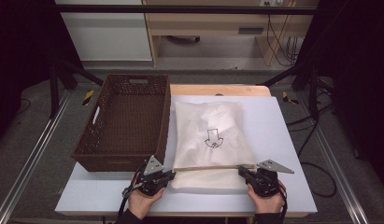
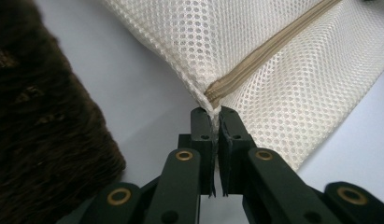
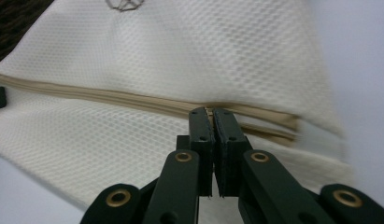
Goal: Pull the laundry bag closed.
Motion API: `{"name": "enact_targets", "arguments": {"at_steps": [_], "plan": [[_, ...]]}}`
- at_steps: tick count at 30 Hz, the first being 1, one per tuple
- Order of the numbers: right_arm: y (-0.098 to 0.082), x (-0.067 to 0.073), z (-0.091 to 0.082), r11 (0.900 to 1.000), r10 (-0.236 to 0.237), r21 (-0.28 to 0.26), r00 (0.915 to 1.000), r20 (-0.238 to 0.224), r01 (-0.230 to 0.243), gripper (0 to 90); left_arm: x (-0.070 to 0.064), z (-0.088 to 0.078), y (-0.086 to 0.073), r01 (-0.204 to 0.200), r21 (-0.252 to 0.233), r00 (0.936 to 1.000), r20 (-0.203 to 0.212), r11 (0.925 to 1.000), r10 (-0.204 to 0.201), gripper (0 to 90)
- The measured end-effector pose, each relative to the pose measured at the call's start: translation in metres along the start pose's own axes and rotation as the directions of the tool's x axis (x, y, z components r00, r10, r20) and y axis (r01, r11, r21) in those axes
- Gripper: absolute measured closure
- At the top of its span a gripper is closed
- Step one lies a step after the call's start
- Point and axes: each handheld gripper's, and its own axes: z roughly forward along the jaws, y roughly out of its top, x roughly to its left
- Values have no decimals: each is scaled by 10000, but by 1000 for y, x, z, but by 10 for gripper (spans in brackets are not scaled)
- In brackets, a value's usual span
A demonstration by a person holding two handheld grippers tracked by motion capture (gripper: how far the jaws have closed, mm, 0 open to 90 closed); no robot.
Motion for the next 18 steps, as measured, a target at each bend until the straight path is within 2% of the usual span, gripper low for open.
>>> {"name": "enact_targets", "arguments": {"at_steps": [2,3,6,7,13,14,18], "plan": [[1,-9,-7,9977,612,-275,9974,-387,-622,877,1,0,0,89,-34,9999,64,10000,-89,855],[2,-13,-11,9970,669,-362,9971,-368,-682,877,1,1,0,38,-43,10000,51,10000,-37,855],[1,-16,-14,9972,622,-406,9978,-208,-630,877,0,1,0,-36,-32,10000,18,10000,36,854],[1,-21,-15,9965,724,-414,9972,-173,-730,877,0,1,-1,11,-70,10000,40,10000,-11,854],[0,-28,-18,9961,794,-387,9968,115,-789,877,1,1,-1,51,-98,9999,100,9999,-50,854],[0,-30,-18,9955,871,-369,9962,19,-870,877,0,1,-1,28,-89,10000,81,10000,-28,854],[-1,-37,-20,9948,973,-322,9948,300,-963,876,1,1,-1,40,-98,9999,100,9999,-39,853]]}}
